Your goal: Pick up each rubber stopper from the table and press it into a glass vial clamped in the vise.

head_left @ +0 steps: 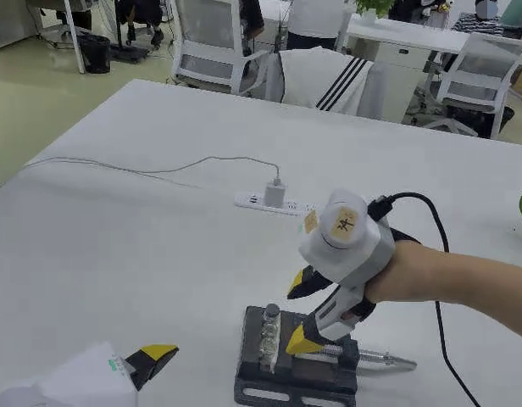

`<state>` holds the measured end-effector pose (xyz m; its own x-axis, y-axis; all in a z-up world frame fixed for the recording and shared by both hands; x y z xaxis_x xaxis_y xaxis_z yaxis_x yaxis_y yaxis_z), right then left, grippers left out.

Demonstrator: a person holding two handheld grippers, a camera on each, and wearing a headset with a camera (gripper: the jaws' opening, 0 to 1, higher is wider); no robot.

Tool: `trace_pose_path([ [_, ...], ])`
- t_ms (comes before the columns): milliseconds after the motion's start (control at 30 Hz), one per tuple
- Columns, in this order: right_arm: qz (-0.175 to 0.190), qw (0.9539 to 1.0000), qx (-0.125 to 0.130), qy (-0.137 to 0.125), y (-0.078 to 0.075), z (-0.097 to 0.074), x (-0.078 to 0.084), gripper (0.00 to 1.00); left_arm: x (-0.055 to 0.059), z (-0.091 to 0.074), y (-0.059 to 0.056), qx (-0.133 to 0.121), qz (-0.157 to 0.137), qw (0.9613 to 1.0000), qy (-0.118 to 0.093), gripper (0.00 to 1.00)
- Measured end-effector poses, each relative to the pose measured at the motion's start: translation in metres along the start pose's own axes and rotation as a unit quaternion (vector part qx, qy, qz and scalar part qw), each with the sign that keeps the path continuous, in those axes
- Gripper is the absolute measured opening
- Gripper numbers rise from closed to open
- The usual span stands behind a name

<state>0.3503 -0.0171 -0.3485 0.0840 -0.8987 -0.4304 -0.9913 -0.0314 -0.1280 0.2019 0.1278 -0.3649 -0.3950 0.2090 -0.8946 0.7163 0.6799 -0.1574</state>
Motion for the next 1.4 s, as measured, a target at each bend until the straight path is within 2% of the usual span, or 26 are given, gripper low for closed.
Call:
trace_pose_path([
  [400, 0.052, 0.9978, 0.022, -0.034, 0.027, -0.012, 0.024, 0.38, -0.001, -0.004, 0.003, 0.000, 0.010, 1.0000, 0.003, 0.84],
  [733, 0.074, 0.9960, 0.028, -0.040, 0.051, -0.018, 0.044, 0.36, 0.001, -0.006, 0.002, 0.004, 0.011, 0.9999, 0.004, 0.84],
  [1000, 0.069, 0.9972, 0.012, -0.025, 0.073, -0.013, 0.060, 0.33, 0.002, -0.005, -0.002, 0.009, 0.012, 0.9999, 0.006, 0.84],
  [1167, 0.055, 0.9984, -0.010, -0.010, 0.086, -0.005, 0.067, 0.31, 0.004, -0.004, -0.003, 0.011, 0.010, 0.9999, 0.007, 0.84],
  [1400, 0.058, 0.9981, -0.016, -0.009, 0.089, 0.003, 0.071, 0.26, 0.005, -0.004, -0.003, 0.012, 0.008, 0.9999, 0.008, 0.84],
])
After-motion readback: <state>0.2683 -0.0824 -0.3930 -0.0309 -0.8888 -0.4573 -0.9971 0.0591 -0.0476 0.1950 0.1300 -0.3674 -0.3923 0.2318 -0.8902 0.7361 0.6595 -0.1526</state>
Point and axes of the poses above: the centre of the closed fingertips' face, and the gripper's own axes: z roughly forward along the fingers, y roughly to its left, x roughly out of its underside, the point moved 8 cm from there along -z, roughly backward along the fingers, and after that the axes turned 7 degrees about x, right-handed, at the moved point
